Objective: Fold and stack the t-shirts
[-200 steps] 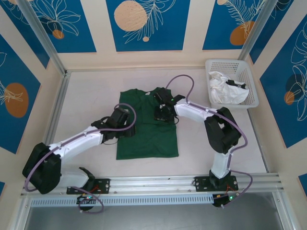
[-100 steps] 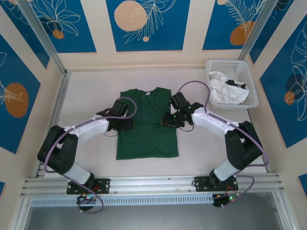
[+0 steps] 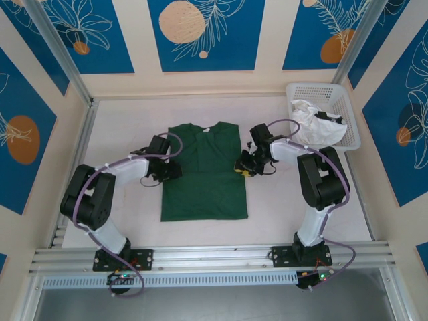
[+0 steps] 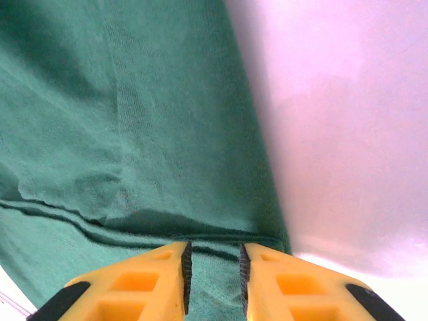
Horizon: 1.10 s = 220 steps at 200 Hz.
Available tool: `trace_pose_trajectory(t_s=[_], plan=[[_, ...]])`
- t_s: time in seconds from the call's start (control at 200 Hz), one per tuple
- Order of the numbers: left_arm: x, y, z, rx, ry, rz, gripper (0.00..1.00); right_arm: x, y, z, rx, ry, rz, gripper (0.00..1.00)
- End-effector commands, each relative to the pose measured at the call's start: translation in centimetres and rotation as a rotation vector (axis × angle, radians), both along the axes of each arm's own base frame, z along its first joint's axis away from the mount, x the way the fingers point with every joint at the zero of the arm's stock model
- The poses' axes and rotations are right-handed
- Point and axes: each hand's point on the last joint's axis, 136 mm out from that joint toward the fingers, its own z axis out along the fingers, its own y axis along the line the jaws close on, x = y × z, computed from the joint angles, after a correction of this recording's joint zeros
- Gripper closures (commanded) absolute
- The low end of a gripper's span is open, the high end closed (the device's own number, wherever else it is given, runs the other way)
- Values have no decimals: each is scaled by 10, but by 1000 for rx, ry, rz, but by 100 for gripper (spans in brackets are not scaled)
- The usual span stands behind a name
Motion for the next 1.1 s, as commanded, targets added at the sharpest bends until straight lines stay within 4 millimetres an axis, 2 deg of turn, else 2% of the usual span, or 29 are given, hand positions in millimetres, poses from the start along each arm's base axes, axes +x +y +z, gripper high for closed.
trace_pose_trajectory(t_s=[0.0, 0.08, 0.145, 0.235, 0.32, 0.43, 0.52, 0.59, 0.685, 0.795, 0.955, 1.095], plan=[[-2, 12, 10, 13, -20, 28, 53, -2, -4, 15, 37, -5, -41, 69], [-5, 15, 30, 1, -80, 40, 41, -9, -8, 30, 45, -70, -51, 63], [-13, 23, 45, 13, -113, 58, 31, -20, -14, 40, 39, -115, -66, 49], [-32, 33, 61, 15, -131, 74, 25, -46, -22, 44, 54, -136, -67, 36], [-60, 32, 66, -29, -116, 61, 20, -77, -19, 44, 118, -123, -30, 31], [-100, 34, 56, -58, -64, 47, 20, -120, -14, 30, 139, -29, 33, 29], [-131, 38, 40, -36, -10, 33, 30, -148, -14, 17, 106, 28, 59, 34], [-152, 39, 28, -7, 35, 22, 36, -162, -17, 12, 54, 36, 59, 35], [-172, 32, 17, -11, 70, 16, 42, -174, -20, 8, 13, 27, 52, 36], [-182, 32, 7, -33, 87, 56, 46, -181, -23, 2, -17, 55, 48, 39], [-182, 33, 6, -86, 59, 123, 47, -177, -13, -1, 25, 49, 60, 42], [-179, 28, 1, -120, 65, 149, 49, -173, -12, -9, 10, 61, 42, 42]])
